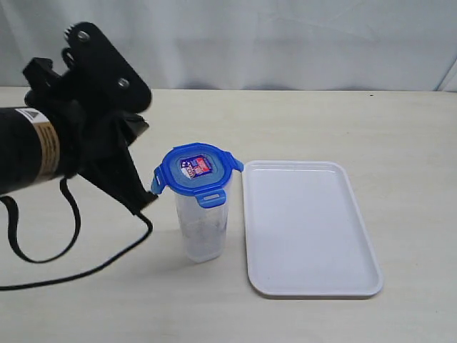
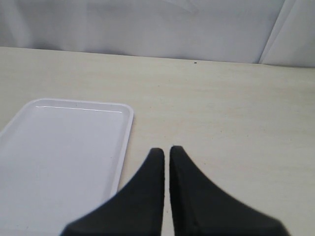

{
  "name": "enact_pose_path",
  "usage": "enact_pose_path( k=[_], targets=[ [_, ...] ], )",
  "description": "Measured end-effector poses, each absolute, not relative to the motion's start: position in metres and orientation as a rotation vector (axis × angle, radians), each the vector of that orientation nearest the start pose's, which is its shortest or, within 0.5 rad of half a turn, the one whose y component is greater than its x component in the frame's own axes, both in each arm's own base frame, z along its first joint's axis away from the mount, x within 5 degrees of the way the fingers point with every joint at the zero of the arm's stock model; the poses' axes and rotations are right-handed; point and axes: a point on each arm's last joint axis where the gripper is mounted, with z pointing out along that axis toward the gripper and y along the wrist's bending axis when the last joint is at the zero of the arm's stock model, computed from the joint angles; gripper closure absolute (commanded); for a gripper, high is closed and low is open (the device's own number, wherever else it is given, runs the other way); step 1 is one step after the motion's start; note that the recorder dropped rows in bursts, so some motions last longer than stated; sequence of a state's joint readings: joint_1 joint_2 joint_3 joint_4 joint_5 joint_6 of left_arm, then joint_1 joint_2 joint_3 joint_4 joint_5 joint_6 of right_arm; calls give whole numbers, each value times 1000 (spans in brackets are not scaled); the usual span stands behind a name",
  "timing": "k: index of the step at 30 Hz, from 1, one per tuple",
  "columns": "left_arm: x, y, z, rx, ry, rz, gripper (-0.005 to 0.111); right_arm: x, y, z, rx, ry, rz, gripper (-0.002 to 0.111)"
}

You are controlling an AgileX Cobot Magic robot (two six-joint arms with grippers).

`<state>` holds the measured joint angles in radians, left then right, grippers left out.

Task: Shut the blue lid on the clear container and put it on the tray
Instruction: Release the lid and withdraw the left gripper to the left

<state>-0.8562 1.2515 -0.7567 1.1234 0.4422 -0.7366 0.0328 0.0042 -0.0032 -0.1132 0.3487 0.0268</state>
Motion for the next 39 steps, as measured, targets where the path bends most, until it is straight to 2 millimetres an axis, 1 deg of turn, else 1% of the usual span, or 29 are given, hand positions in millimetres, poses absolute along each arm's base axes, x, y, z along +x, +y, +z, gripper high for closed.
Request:
enact_pose_path(
  k=[4, 6, 10, 14, 17, 21, 23, 26, 27, 30, 33, 36, 37, 38, 39],
  targets=[
    [210, -153, 273, 903, 1912, 56, 107, 54, -2, 183, -76, 1830, -68, 104],
    [214, -147, 267, 893, 1897, -47, 107, 54, -2, 183, -76, 1830, -68, 104],
    [217, -134, 254, 878, 1858, -230, 107, 54, -2, 183, -76, 1830, -68, 104],
    [222, -115, 245, 818, 1860, -293, 107, 54, -2, 183, -76, 1830, -68, 104],
    [222, -107, 242, 811, 1832, -338, 107, 54, -2, 183, -76, 1830, -68, 104],
    [223, -107, 234, 874, 1806, -353, 107, 54, -2, 183, -76, 1830, -68, 104],
    [226, -110, 226, 933, 1799, -343, 107, 54, -2, 183, -76, 1830, -68, 104],
    [230, -113, 216, 971, 1793, -355, 107, 54, -2, 183, -76, 1830, -68, 104],
    [234, -116, 209, 994, 1780, -366, 107, 54, -2, 183, -76, 1830, -68, 104],
    [243, -119, 199, 992, 1737, -359, 107, 54, -2, 183, -76, 1830, -68, 104],
    [245, -121, 196, 995, 1715, -354, 107, 54, -2, 183, -76, 1825, -68, 104],
    [246, -120, 195, 995, 1720, -348, 107, 56, -1, 193, -96, 1709, -78, 104],
    [245, -120, 193, 994, 1734, -345, 107, 57, 0, 202, -93, 1610, -62, 104],
    [244, -119, 193, 995, 1741, -344, 107, 57, 1, 207, -84, 1555, -45, 104],
    [243, -119, 190, 996, 1753, -348, 107, 56, 2, 216, -47, 1458, 3, 104]
  ],
)
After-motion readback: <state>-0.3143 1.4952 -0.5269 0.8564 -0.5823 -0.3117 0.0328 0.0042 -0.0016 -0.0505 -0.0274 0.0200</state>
